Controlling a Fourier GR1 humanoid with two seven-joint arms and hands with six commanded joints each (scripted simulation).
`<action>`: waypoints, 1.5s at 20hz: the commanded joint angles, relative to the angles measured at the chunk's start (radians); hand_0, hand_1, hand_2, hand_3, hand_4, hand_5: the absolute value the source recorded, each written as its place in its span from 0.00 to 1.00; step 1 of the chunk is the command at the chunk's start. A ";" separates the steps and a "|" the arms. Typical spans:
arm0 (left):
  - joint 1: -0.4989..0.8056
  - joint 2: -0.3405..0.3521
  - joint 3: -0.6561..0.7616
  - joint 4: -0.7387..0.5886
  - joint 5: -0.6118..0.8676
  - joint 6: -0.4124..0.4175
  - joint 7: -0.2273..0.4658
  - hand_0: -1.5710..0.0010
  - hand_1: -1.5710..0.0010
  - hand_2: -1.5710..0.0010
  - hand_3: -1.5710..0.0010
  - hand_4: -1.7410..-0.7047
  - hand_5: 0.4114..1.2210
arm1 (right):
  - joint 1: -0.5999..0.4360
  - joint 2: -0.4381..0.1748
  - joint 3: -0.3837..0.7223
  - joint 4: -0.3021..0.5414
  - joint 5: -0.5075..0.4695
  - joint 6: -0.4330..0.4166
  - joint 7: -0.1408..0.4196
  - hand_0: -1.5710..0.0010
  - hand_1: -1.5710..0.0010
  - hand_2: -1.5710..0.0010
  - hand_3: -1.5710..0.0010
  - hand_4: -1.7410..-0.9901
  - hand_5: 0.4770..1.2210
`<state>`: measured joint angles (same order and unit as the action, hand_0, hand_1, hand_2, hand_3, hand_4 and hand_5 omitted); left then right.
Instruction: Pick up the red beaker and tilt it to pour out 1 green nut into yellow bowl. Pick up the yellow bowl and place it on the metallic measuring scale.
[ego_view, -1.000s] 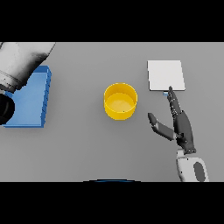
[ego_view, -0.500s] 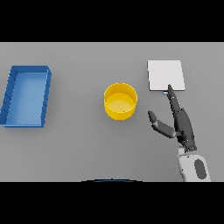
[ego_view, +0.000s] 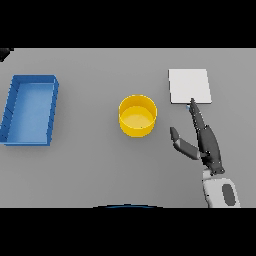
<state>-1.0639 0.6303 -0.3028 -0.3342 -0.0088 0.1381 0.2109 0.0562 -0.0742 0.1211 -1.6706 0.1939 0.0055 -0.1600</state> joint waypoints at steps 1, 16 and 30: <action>0.055 -0.002 0.002 -0.059 0.026 0.025 0.008 0.00 0.00 0.00 0.00 0.00 1.00 | -0.008 -0.009 -0.005 0.003 0.002 0.000 0.007 1.00 1.00 1.00 1.00 0.79 0.27; 0.502 0.149 -0.053 -0.751 0.263 -0.030 0.253 0.62 0.65 0.67 0.66 0.74 0.31 | 0.002 -0.009 -0.006 0.011 -0.004 0.003 0.010 1.00 1.00 1.00 1.00 0.78 0.26; 0.486 0.127 -0.087 -0.760 0.207 0.004 0.195 0.98 0.98 0.99 0.98 0.91 0.30 | -0.090 -0.116 0.064 0.021 0.146 0.050 0.060 1.00 1.00 1.00 1.00 0.87 0.25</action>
<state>-0.5787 0.7570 -0.3895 -1.0948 0.1988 0.1418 0.4041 -0.0346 -0.1908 0.1844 -1.6501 0.3397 0.0557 -0.0993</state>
